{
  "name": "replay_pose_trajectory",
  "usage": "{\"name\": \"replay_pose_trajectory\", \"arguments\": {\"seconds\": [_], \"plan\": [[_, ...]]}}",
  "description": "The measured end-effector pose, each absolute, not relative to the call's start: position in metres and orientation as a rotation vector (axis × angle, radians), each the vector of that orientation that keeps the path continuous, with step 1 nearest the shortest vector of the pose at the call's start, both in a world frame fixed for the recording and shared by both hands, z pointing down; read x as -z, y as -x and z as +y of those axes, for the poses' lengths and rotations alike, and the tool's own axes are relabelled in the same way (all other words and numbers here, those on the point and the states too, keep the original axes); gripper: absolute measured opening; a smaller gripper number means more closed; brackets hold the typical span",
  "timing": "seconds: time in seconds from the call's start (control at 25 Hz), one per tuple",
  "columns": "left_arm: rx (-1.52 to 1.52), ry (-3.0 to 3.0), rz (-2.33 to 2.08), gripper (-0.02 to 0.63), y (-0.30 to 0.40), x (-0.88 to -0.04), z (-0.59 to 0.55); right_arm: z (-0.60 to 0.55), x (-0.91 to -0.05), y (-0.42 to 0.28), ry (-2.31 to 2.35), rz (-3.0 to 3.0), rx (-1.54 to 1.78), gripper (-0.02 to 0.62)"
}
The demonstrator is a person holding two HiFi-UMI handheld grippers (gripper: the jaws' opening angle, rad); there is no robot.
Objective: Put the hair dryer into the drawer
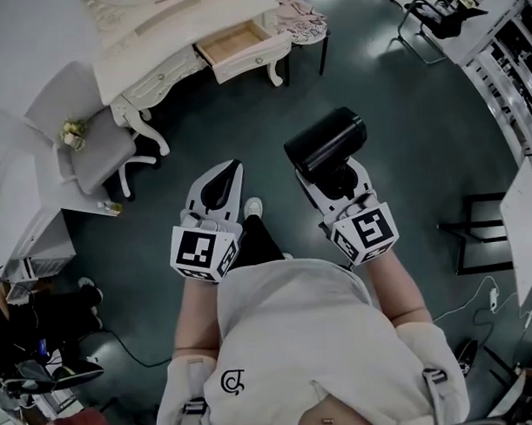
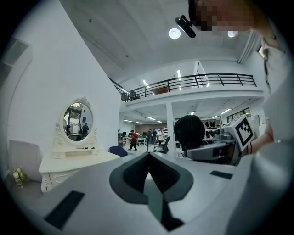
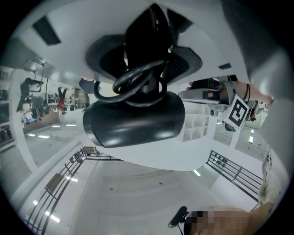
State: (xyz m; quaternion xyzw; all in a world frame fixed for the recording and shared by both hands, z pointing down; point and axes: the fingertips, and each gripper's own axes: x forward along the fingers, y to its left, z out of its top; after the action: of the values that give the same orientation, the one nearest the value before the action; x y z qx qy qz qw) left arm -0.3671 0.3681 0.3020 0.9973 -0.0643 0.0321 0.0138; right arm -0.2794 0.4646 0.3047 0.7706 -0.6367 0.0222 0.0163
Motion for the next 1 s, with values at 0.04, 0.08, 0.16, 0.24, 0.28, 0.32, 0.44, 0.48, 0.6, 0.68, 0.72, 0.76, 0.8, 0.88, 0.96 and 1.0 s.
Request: {"name": "replay_pose_trajectory", "arguments": {"seconds": [0.04, 0.08, 0.16, 0.24, 0.28, 0.32, 0.44, 0.48, 0.6, 0.68, 0.72, 0.76, 0.8, 0.88, 0.96, 1.0], "plan": [[-0.107, -3.104, -0.195, 0.014, 0.365, -0.304, 0.366, 0.463, -0.307, 0.276, -2.403, -1.975, -0.081, 0.245], [-0.112, -3.102, -0.193, 0.014, 0.362, -0.306, 0.362, 0.461, -0.31, 0.273, -2.41, -1.969, -0.09, 0.245], [-0.108, -3.095, -0.194, 0.014, 0.352, -0.308, 0.348, 0.449, -0.311, 0.263, -2.414, -1.959, -0.093, 0.245], [-0.097, -3.079, -0.18, 0.014, 0.34, -0.31, 0.332, 0.434, -0.314, 0.252, -2.416, -1.945, -0.101, 0.245], [-0.093, -3.071, -0.168, 0.014, 0.333, -0.311, 0.324, 0.426, -0.317, 0.245, -2.42, -1.936, -0.108, 0.245], [-0.093, -3.067, -0.157, 0.014, 0.326, -0.312, 0.314, 0.417, -0.319, 0.238, -2.425, -1.926, -0.115, 0.245], [-0.095, -3.061, -0.145, 0.014, 0.299, -0.315, 0.28, 0.386, -0.322, 0.215, -2.431, -1.908, -0.129, 0.245], [-0.09, -3.054, -0.142, 0.014, 0.29, -0.315, 0.268, 0.375, -0.322, 0.207, -2.43, -1.905, -0.133, 0.245], [-0.077, -3.045, -0.129, 0.014, 0.259, -0.311, 0.227, 0.336, -0.317, 0.179, -2.422, -1.891, -0.126, 0.245], [-0.077, -3.047, -0.113, 0.014, 0.237, -0.308, 0.198, 0.307, -0.314, 0.158, -2.426, -1.879, -0.128, 0.245], [-0.076, -3.05, -0.102, 0.014, 0.226, -0.307, 0.183, 0.292, -0.314, 0.148, -2.43, -1.876, -0.132, 0.245], [-0.074, -3.056, -0.091, 0.014, 0.215, -0.305, 0.168, 0.276, -0.314, 0.138, -2.434, -1.874, -0.133, 0.245], [-0.071, -3.066, -0.085, 0.014, 0.205, -0.303, 0.152, 0.259, -0.314, 0.127, -2.437, -1.87, -0.127, 0.245], [-0.066, -3.092, -0.08, 0.014, 0.183, -0.299, 0.118, 0.226, -0.309, 0.106, -2.438, -1.854, -0.092, 0.245], [-0.067, -3.106, -0.073, 0.014, 0.164, -0.298, 0.088, 0.197, -0.305, 0.086, -2.444, -1.842, -0.069, 0.245], [-0.068, -3.107, -0.07, 0.014, 0.155, -0.297, 0.076, 0.184, -0.304, 0.077, -2.45, -1.841, -0.071, 0.245]]}}
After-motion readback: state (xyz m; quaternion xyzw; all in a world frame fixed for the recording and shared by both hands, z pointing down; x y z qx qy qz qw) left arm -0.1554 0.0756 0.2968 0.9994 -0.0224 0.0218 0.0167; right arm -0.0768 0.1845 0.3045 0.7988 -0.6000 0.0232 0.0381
